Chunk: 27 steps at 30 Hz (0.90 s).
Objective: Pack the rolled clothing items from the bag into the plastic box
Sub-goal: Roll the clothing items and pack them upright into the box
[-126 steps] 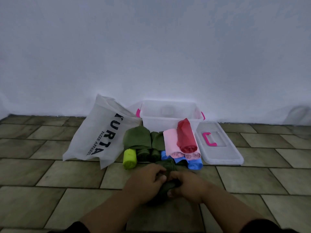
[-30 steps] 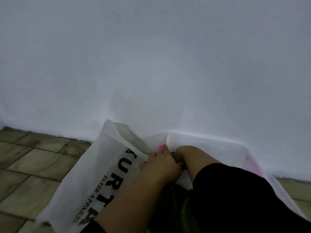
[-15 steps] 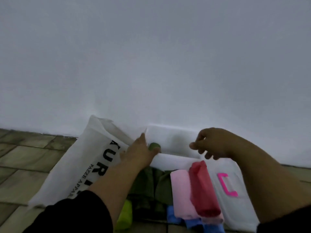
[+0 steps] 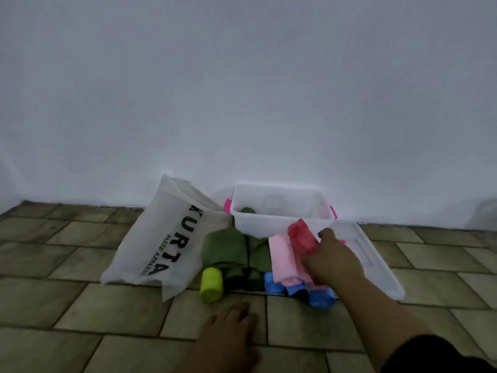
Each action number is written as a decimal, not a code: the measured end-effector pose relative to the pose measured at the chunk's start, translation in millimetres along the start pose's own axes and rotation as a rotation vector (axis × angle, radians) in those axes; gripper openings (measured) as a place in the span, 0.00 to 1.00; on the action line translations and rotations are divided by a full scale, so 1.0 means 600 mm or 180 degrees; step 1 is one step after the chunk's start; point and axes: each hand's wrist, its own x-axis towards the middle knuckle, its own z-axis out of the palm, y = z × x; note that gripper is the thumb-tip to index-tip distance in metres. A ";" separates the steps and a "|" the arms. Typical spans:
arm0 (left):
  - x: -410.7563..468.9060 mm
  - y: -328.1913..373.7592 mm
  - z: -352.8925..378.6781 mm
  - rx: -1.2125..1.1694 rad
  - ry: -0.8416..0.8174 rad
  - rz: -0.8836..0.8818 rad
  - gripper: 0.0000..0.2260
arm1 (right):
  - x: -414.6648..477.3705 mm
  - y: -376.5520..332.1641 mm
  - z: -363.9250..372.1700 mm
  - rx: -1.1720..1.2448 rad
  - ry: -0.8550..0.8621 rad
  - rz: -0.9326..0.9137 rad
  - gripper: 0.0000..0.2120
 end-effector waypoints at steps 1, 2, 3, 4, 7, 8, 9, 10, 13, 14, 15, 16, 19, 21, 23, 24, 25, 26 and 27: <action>-0.002 -0.004 0.005 -0.0014 0.0060 0.0020 0.32 | -0.019 0.001 -0.006 0.0256 -0.0072 -0.0013 0.22; -0.004 -0.009 0.010 -0.0044 0.0115 0.0032 0.33 | -0.043 0.006 -0.008 0.0463 -0.0222 -0.0095 0.22; -0.006 -0.013 0.015 -0.0108 0.0156 0.0041 0.33 | -0.070 0.014 -0.006 0.0599 -0.0403 -0.0195 0.22; -0.008 -0.018 0.020 -0.0170 0.0201 0.0068 0.33 | -0.097 0.026 0.001 0.0670 -0.0603 -0.0269 0.21; -0.015 -0.022 0.020 -0.0849 0.0478 0.0074 0.31 | -0.163 0.068 0.040 0.0676 -0.1078 -0.0334 0.13; -0.018 -0.020 0.013 -0.1357 0.0587 -0.0083 0.28 | -0.175 0.079 0.053 0.0784 -0.1177 -0.0375 0.12; -0.019 -0.019 0.004 -0.1802 0.0762 -0.0251 0.26 | -0.183 0.087 0.063 0.0869 -0.1268 -0.0420 0.10; -0.022 -0.019 -0.005 -0.2108 0.0945 -0.0357 0.25 | -0.188 0.091 0.070 0.0889 -0.1363 -0.0481 0.10; -0.026 -0.011 -0.021 -0.2384 0.1024 -0.0011 0.25 | -0.186 0.097 0.075 0.0863 -0.1564 -0.0674 0.09; -0.030 -0.003 -0.024 -0.2269 0.0750 0.0233 0.28 | -0.183 0.099 0.075 0.0856 -0.1604 -0.0686 0.09; -0.033 0.007 -0.025 -0.2000 0.0407 0.0433 0.32 | -0.181 0.100 0.075 0.0856 -0.1619 -0.0686 0.09; -0.032 0.015 -0.022 -0.1640 0.0130 0.0540 0.37 | -0.181 0.099 0.074 0.0881 -0.1583 -0.0684 0.10; -0.013 0.030 -0.011 -0.1057 0.0156 0.0346 0.28 | -0.188 0.105 0.077 0.0766 -0.0787 -0.0610 0.17; -0.004 0.034 -0.017 -0.1091 0.0652 0.0035 0.16 | -0.203 0.107 0.072 0.0540 0.0020 -0.0817 0.14; 0.002 0.029 -0.025 -0.1328 0.1124 -0.0343 0.18 | -0.219 0.107 0.071 0.0393 0.0186 -0.1225 0.09; -0.001 0.027 -0.029 -0.1528 0.1433 -0.0492 0.21 | -0.227 0.106 0.071 0.0289 0.0108 -0.1421 0.08; -0.009 0.026 -0.036 -0.1752 0.1825 -0.0541 0.22 | -0.234 0.107 0.075 0.0154 0.0035 -0.1588 0.08; -0.018 0.026 -0.042 -0.1928 0.2211 -0.0462 0.20 | -0.238 0.106 0.079 0.0000 -0.0004 -0.1749 0.09; -0.027 0.027 -0.045 -0.2032 0.2455 -0.0264 0.17 | -0.240 0.105 0.083 -0.0167 -0.0018 -0.1877 0.09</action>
